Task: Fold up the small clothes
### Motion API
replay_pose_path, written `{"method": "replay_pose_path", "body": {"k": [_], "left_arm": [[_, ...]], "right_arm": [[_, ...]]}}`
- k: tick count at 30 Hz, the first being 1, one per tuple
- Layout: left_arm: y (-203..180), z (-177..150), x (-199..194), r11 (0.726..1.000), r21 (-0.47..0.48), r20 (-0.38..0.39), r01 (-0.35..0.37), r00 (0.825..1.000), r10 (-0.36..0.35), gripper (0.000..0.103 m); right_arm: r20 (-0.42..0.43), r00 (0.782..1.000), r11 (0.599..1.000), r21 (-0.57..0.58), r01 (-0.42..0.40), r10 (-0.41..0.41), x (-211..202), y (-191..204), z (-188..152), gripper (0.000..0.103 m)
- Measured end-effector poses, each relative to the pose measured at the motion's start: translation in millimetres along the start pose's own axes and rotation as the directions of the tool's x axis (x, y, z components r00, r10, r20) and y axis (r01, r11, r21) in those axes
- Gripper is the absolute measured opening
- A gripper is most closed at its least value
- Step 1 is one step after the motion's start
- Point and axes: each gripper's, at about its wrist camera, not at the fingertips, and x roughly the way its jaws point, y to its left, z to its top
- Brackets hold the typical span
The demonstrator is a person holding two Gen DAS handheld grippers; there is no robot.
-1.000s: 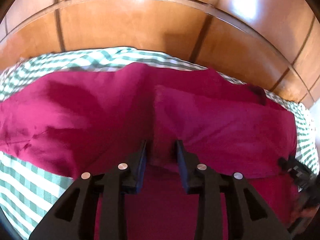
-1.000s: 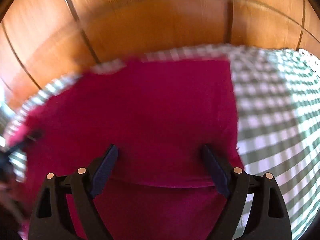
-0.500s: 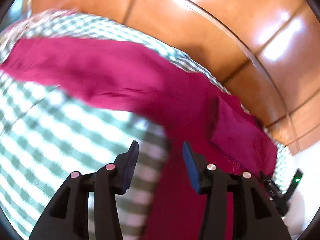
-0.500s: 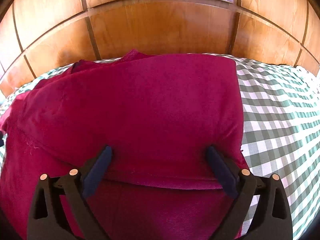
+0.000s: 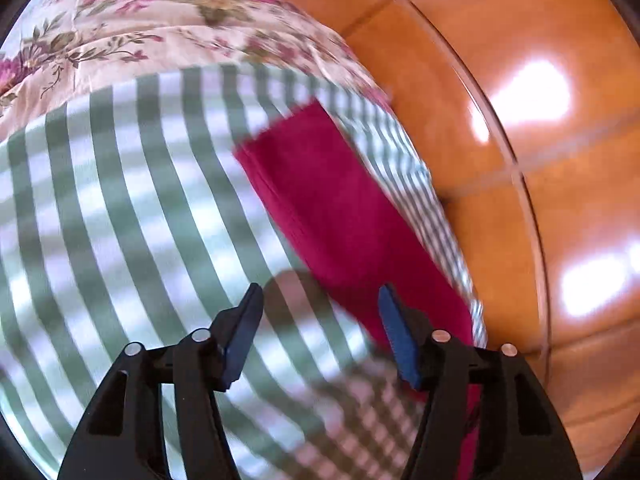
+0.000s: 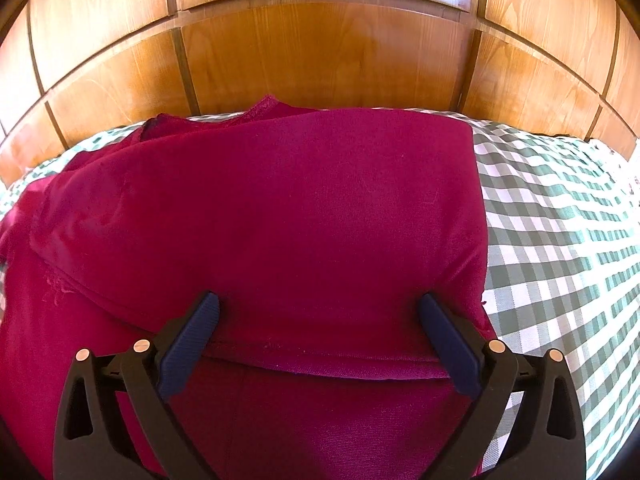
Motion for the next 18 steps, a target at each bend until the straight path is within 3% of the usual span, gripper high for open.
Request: {"method": "replay_pose_path", "body": {"k": [3, 5, 7, 9, 14, 18], "left_arm": [[12.1, 19.6, 6.5, 0.999, -0.050, 0.016, -0.003, 1.000, 0.004, 0.045], [16.6, 28.3, 12.2, 0.998, -0.061, 0.018, -0.028, 0.999, 0.029, 0.032], [19.8, 37.1, 20.4, 0.996, -0.041, 0.016, -0.081, 0.997, 0.082, 0.009], [15.0, 41.7, 23.6, 0.995, -0.016, 0.016, -0.094, 0.995, 0.094, 0.007], [-39.0, 28.6, 4.6, 0.992, 0.115, 0.034, 0.059, 0.997, -0.063, 0.006], [-102.3, -7.6, -11.3, 0.940, 0.272, -0.004, 0.207, 0.977, -0.214, 0.006]], "right_arm": [[0.000, 1.000, 1.000, -0.004, 0.005, -0.005, 0.2, 0.9, 0.0, 0.099], [-0.001, 1.000, 1.000, -0.007, 0.008, -0.008, 0.4, 1.5, -0.1, 0.099], [-0.001, 1.000, 1.000, -0.008, 0.008, -0.008, 0.6, 1.5, 0.1, 0.099], [-0.001, 1.000, 1.000, -0.008, 0.008, -0.008, 0.7, 1.5, 0.1, 0.099], [-0.001, 1.000, 1.000, -0.012, 0.013, -0.013, 1.2, 1.2, 0.1, 0.099], [0.000, 1.000, 1.000, -0.013, 0.012, -0.012, 1.8, 0.1, 0.0, 0.099]]}}
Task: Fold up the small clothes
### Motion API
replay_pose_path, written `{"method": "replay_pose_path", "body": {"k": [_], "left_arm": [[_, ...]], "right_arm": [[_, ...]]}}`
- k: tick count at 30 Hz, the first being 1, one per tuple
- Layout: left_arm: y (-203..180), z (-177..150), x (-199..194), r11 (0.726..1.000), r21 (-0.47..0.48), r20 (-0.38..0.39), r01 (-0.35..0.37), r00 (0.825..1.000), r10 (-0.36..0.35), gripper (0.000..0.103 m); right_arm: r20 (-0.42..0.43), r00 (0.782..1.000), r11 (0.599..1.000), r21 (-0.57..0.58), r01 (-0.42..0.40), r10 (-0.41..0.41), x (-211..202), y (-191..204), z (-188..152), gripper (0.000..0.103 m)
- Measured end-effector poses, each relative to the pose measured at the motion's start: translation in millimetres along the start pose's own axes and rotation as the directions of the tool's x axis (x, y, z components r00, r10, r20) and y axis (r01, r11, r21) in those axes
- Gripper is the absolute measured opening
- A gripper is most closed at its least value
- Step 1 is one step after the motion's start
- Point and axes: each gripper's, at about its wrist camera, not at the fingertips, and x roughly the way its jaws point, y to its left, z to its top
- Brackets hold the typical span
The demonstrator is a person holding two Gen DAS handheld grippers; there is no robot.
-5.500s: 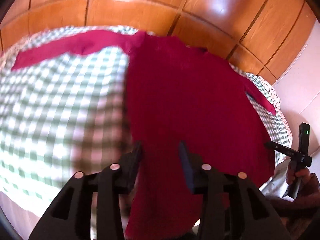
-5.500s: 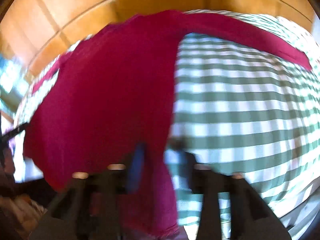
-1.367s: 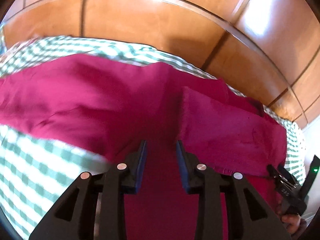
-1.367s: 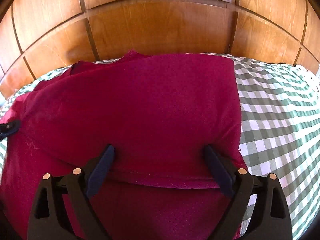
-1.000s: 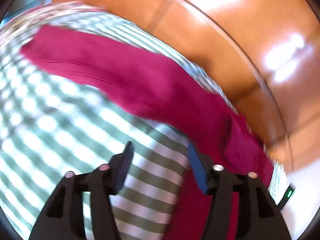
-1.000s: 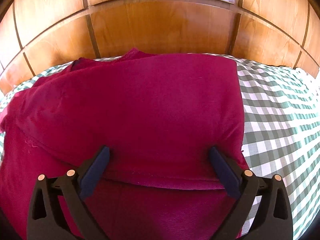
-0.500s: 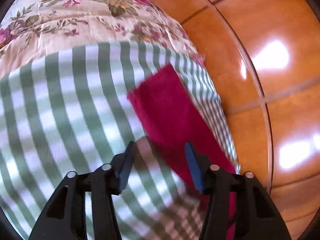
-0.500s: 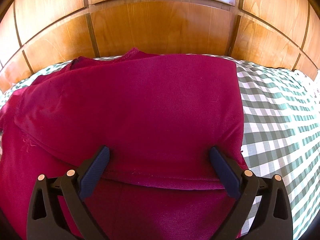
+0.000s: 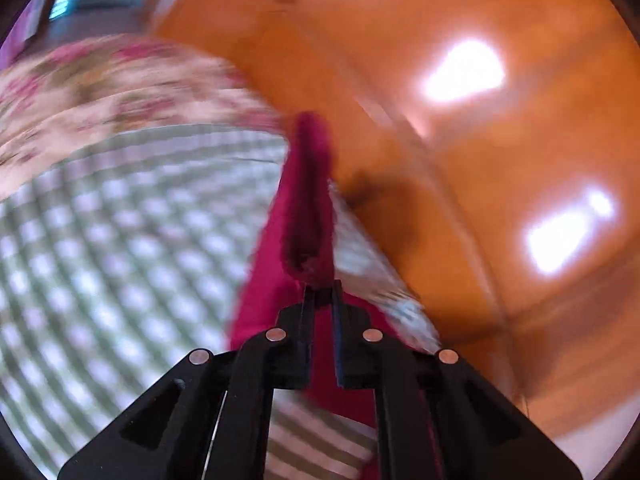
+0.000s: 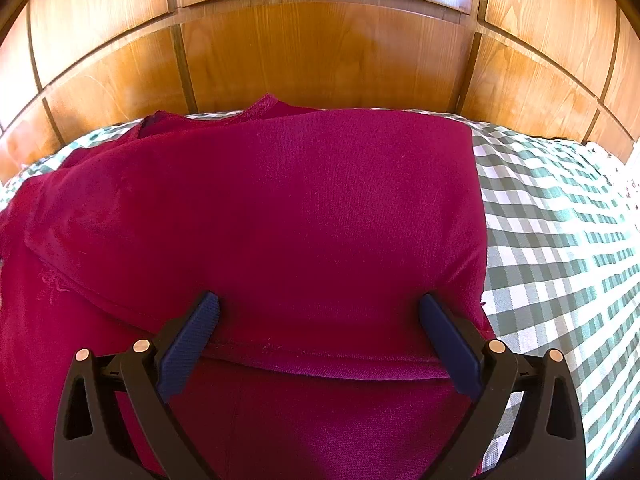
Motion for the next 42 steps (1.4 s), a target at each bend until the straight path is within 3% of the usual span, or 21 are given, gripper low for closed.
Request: {"method": "replay_pose_path", "body": {"k": [3, 8, 11, 15, 18, 21, 23, 26, 30, 32, 35, 37, 40, 42], "left_arm": [[-56.0, -25.1, 7.6, 0.988, 0.102, -0.048, 0.115, 0.993, -0.111, 0.006], [-133.4, -86.7, 35.4, 0.936, 0.252, -0.184, 0.246, 0.962, -0.203, 0.006], [-165.9, -138.9, 57.6, 0.896, 0.352, -0.282, 0.270, 0.943, -0.174, 0.007], [-181.7, -207.3, 85.0, 0.844, 0.472, -0.391, 0.255, 0.918, -0.059, 0.019], [-170.4, -231.6, 84.0, 0.828, 0.511, -0.404, 0.230, 0.915, -0.005, 0.027], [-150.8, -246.2, 69.8, 0.821, 0.532, -0.401, 0.207, 0.916, 0.029, 0.028], [-138.9, -250.4, 62.1, 0.819, 0.543, -0.387, 0.185, 0.921, 0.049, 0.030], [-117.9, -249.9, 54.3, 0.824, 0.547, -0.366, 0.146, 0.927, 0.079, 0.030], [-98.3, -248.3, 50.2, 0.840, 0.531, -0.347, 0.113, 0.933, 0.094, 0.031], [-94.9, -247.9, 49.3, 0.842, 0.528, -0.341, 0.107, 0.935, 0.095, 0.031], [-88.7, -249.7, 50.0, 0.840, 0.530, -0.343, 0.113, 0.935, 0.090, 0.031], [-86.1, -251.6, 51.9, 0.832, 0.542, -0.339, 0.117, 0.936, 0.089, 0.031], [-80.8, -250.2, 53.8, 0.841, 0.524, -0.349, 0.133, 0.935, 0.069, 0.031], [-79.3, -250.5, 55.1, 0.846, 0.514, -0.352, 0.140, 0.934, 0.059, 0.031]], "right_arm": [[0.001, 1.000, 1.000, 0.002, -0.003, 0.003, 0.2, -0.8, -0.2, 0.099], [0.001, 1.000, 1.000, 0.005, -0.009, 0.009, 0.2, -2.6, -0.5, 0.099], [0.002, 1.000, 1.000, 0.008, -0.011, 0.011, -0.1, -3.1, -0.6, 0.099], [0.003, 1.000, 1.000, 0.012, -0.014, 0.014, -0.4, -3.5, -0.9, 0.099], [0.002, 1.000, 1.000, 0.019, -0.021, 0.020, -1.5, -4.0, -0.8, 0.099], [-0.005, 1.000, 1.000, 0.020, -0.020, 0.020, -4.3, -3.7, 2.3, 0.097], [0.012, 1.000, 1.000, 0.024, -0.009, 0.009, -14.0, -0.8, 6.8, 0.087], [0.064, 0.987, 0.987, 0.048, -0.152, 0.149, -39.1, 19.1, 15.4, 0.071], [0.016, 0.935, 0.935, -0.024, -0.355, 0.355, -45.3, 83.2, 30.3, 0.048], [-0.019, 0.916, 0.915, -0.038, -0.402, 0.402, -38.2, 111.2, 36.7, 0.046], [-0.095, 0.899, 0.902, -0.019, -0.431, 0.427, -15.6, 144.5, 44.1, 0.046], [-0.123, 0.897, 0.903, -0.014, -0.429, 0.424, -4.7, 158.6, 44.8, 0.032], [-0.130, 0.911, 0.913, -0.061, -0.402, 0.392, -3.5, 176.0, 49.8, 0.009], [-0.082, 0.924, 0.920, -0.095, -0.381, 0.374, -18.9, 175.6, 55.9, 0.005]]}}
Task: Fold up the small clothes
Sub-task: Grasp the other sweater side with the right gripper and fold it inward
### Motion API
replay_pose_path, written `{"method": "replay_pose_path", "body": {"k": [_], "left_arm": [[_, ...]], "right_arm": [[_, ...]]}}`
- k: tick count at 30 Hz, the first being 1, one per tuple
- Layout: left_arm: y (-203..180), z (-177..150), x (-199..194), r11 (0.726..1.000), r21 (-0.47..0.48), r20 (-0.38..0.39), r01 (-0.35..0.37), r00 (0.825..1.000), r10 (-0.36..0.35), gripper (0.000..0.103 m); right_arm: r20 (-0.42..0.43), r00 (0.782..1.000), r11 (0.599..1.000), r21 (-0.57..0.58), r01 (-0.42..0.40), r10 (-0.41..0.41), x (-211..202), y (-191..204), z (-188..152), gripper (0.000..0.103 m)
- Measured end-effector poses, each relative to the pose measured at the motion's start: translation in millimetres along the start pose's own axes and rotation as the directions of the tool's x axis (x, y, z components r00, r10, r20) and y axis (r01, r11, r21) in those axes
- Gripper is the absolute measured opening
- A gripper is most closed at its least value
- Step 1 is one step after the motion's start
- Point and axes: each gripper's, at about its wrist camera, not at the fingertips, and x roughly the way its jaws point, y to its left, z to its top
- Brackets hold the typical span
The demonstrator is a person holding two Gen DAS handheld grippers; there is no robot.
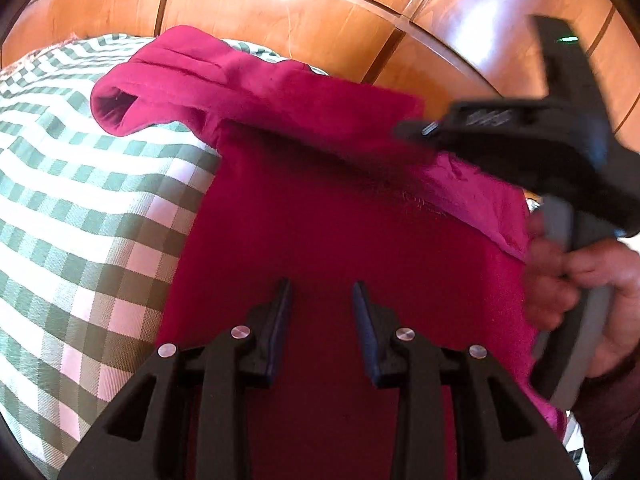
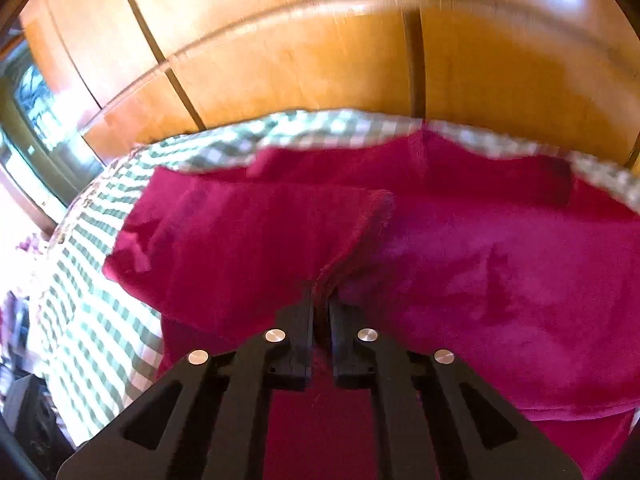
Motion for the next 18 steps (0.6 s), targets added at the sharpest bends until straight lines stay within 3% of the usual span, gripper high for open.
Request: {"method": "replay_pose_path", "body": {"k": [6, 10, 14, 18], "left_arm": [[1.8, -6.1, -2.7, 1.000, 0.004, 0.007, 0.000, 1.000, 0.000, 0.031], [2.1, -6.6, -3.4, 1.000, 0.006, 0.007, -0.003, 1.000, 0.003, 0.031], [1.2, -6.8, -3.5, 1.000, 0.007, 0.007, -0.007, 1.000, 0.007, 0.031], [-0.8, -4.7, -4.0, 1.000, 0.002, -0.001, -0.010, 1.000, 0.010, 0.031]], "right_arm": [[0.207, 0.978, 0.999, -0.019, 0.036, -0.031, -82.4, -15.4, 22.5, 0.005], [0.282, 0.956, 0.997, 0.030, 0.076, -0.081, -124.3, -49.7, 23.7, 0.005], [0.276, 0.949, 0.986, 0.114, 0.123, -0.150, -136.2, -97.2, 9.9, 0.005], [0.196, 0.950, 0.956, 0.214, 0.200, -0.243, -123.4, -150.6, -20.1, 0.005]]}}
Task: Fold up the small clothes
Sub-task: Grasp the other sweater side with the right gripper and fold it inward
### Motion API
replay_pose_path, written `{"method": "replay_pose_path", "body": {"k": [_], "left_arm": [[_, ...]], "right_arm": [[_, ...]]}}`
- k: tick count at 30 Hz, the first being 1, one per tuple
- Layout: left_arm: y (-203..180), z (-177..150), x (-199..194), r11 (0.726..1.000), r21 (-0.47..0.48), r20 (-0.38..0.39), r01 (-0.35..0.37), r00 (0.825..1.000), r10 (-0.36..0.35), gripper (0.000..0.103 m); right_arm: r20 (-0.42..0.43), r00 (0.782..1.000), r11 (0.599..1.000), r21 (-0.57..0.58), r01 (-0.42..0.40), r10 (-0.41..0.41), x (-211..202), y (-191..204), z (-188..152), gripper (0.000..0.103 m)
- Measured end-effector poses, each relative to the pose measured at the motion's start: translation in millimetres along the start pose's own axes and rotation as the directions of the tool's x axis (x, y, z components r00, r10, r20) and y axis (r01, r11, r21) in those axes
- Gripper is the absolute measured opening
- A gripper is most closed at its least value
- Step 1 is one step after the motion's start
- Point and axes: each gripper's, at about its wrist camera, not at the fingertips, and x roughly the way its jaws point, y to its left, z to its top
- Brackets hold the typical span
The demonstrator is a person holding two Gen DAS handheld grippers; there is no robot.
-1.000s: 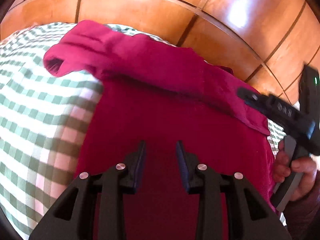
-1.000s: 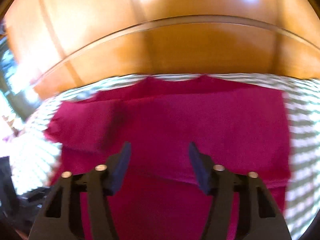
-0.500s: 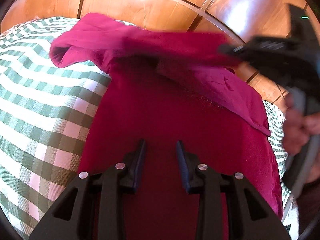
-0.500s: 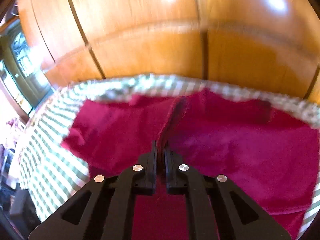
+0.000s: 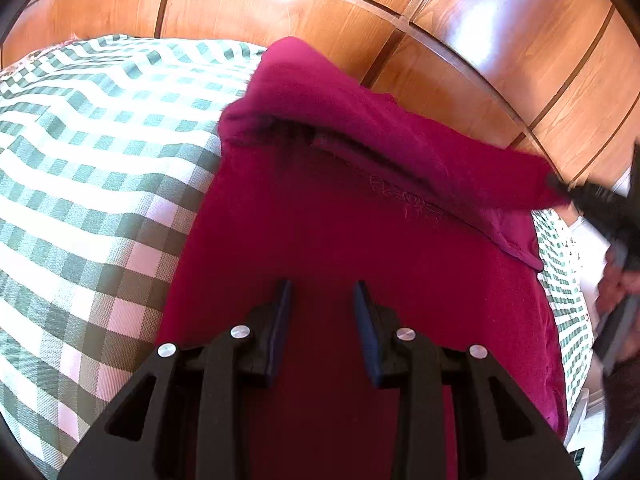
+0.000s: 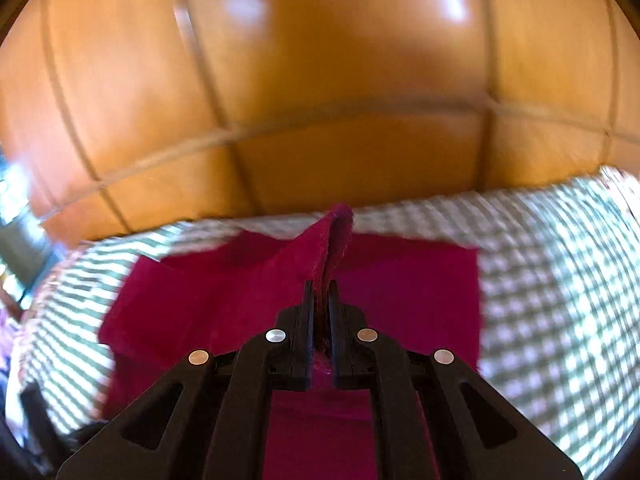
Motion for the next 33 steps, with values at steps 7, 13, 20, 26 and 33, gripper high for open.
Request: {"method": "replay_pose_path", "body": {"k": [7, 13, 20, 26, 33], "left_arm": [[3.8, 16.3, -15.8, 0.999, -0.043, -0.042, 0.004, 0.999, -0.006, 0.034], [37.8, 56.5, -29.9, 0.988, -0.152, 0.016, 0.015, 1.000, -0.013, 0.051], [64.5, 111.1, -0.6, 0.962, -0.264, -0.003, 0.071, 0.997, -0.075, 0.061], [68.3, 152.1, 32.0, 0.940, -0.321, -0.012, 0.111, 0.993, -0.122, 0.061], [63.1, 181.7, 76.8, 0.927, -0.353, -0.083, 0.124, 0.983, -0.163, 0.040]], "right_arm": [[-0.152, 0.987, 0.989, 0.130, 0.069, -0.049, 49.4, -54.1, -44.9, 0.005], [-0.141, 0.990, 0.991, 0.122, 0.048, -0.031, 47.9, -56.4, -46.2, 0.005], [-0.119, 0.992, 0.993, 0.107, 0.053, -0.040, 33.2, -61.2, -40.8, 0.033], [-0.007, 0.998, 0.998, 0.017, 0.056, -0.056, 3.6, -43.2, -27.9, 0.060], [-0.046, 0.998, 0.998, -0.056, 0.041, -0.043, 31.5, -17.8, -25.5, 0.060]]}}
